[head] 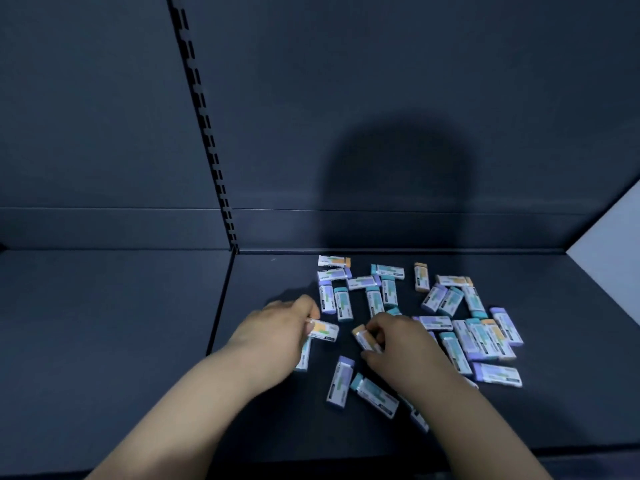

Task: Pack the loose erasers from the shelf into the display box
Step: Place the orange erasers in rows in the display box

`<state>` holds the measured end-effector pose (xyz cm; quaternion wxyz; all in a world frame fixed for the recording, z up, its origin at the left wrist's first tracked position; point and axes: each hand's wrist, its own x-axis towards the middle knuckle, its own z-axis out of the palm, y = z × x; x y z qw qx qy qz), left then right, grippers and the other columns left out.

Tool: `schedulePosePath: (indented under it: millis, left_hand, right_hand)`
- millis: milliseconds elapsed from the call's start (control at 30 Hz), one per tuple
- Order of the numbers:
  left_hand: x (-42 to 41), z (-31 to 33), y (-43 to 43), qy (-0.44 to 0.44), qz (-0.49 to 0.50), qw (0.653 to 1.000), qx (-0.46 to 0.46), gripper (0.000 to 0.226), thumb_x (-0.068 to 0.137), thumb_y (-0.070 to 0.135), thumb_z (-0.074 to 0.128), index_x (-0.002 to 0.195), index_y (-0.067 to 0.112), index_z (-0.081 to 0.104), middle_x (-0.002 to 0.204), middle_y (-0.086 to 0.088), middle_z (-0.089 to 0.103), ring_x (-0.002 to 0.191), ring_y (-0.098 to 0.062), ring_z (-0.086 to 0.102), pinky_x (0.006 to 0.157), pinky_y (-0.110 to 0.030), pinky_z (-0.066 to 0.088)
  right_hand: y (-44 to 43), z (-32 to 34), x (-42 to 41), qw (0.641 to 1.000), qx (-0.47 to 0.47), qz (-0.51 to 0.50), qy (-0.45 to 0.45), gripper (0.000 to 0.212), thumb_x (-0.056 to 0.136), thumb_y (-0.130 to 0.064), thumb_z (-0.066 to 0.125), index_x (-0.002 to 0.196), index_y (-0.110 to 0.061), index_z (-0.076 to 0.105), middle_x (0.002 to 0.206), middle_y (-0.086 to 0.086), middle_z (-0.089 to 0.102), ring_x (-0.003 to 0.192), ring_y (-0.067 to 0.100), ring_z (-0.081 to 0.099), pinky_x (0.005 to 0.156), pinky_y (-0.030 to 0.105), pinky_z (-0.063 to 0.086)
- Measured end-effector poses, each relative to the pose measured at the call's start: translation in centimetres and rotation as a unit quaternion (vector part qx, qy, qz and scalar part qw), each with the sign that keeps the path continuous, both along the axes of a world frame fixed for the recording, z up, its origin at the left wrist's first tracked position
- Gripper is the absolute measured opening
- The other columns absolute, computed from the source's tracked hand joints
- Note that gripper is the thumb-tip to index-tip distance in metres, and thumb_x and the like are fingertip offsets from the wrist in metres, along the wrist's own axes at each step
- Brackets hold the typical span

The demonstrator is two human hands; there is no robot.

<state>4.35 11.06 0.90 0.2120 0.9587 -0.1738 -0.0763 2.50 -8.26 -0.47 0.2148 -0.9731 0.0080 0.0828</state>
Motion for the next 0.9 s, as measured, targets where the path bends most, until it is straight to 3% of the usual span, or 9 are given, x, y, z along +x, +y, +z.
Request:
schedulePosePath:
  millis: [100,200,300,467,667,900]
  left_hand:
    - [1.1,-0.6,-1.9,-0.002,-0.045,0.998,0.040,0.039,0.092,0.010,0.042,0.123,0.034,0.047,0.119,0.003,0.052,0.115,-0.019,0.043,0.092,-0.029,0.038]
    - [1.8,-0.8,-3.1,-0.034,-0.038,0.995,0.081,0.041,0.098,0.023,0.038,0.138,0.034,0.036,0.132,-0.001,0.044,0.123,-0.023,0.040,0.098,-0.031,0.033]
    - [1.7,-0.5,-2.5,-0.042,-0.025,0.993,0.108,0.040,0.097,0.036,0.043,0.136,0.031,0.039,0.134,0.002,0.041,0.124,-0.020,0.039,0.100,-0.032,0.032]
    - [1.0,-0.1,-1.5,0.002,-0.045,0.984,0.173,0.065,0.084,0.054,0.056,0.140,0.033,0.033,0.135,0.005,0.037,0.128,-0.016,0.033,0.103,-0.034,0.030]
    - [1.0,-0.9,-2.2,0.017,-0.026,0.988,0.149,0.067,0.077,0.062,0.058,0.132,0.034,0.033,0.131,0.005,0.037,0.126,-0.017,0.034,0.102,-0.034,0.030]
    - [1.5,-1.4,-1.9,0.059,-0.033,0.988,0.142,0.079,0.073,0.062,0.062,0.140,0.036,0.027,0.134,0.006,0.032,0.129,-0.016,0.031,0.104,-0.035,0.029]
  right_hand:
    - [-0.3,0.0,-0.5,1.000,0.014,-0.011,0.004,0.033,0.081,-0.033,0.069,0.110,-0.022,0.058,0.104,0.001,0.057,0.091,0.018,0.056,0.076,0.027,0.046]
    - [-0.9,0.1,-1.0,0.999,0.038,-0.015,0.008,0.030,0.083,-0.035,0.068,0.108,-0.021,0.059,0.097,-0.001,0.058,0.086,0.015,0.056,0.074,0.026,0.046]
    - [-1.7,0.4,-1.3,0.999,0.050,-0.004,-0.008,0.027,0.087,-0.031,0.063,0.112,-0.023,0.059,0.102,-0.002,0.060,0.089,0.015,0.057,0.081,0.028,0.048]
    - [-2.9,1.0,-0.7,0.996,0.020,0.081,0.016,0.054,0.084,-0.028,0.066,0.134,-0.029,0.045,0.104,-0.009,0.041,0.096,0.009,0.045,0.084,0.019,0.037]
    - [-2.9,0.2,0.3,0.993,0.005,0.113,0.030,0.066,0.080,-0.039,0.068,0.139,-0.033,0.038,0.114,-0.005,0.047,0.113,0.013,0.041,0.095,0.027,0.038]
    - [-2.7,0.4,1.1,0.987,-0.041,0.150,0.034,0.076,0.076,-0.042,0.068,0.141,-0.035,0.031,0.126,-0.005,0.047,0.123,0.016,0.035,0.102,0.032,0.034]
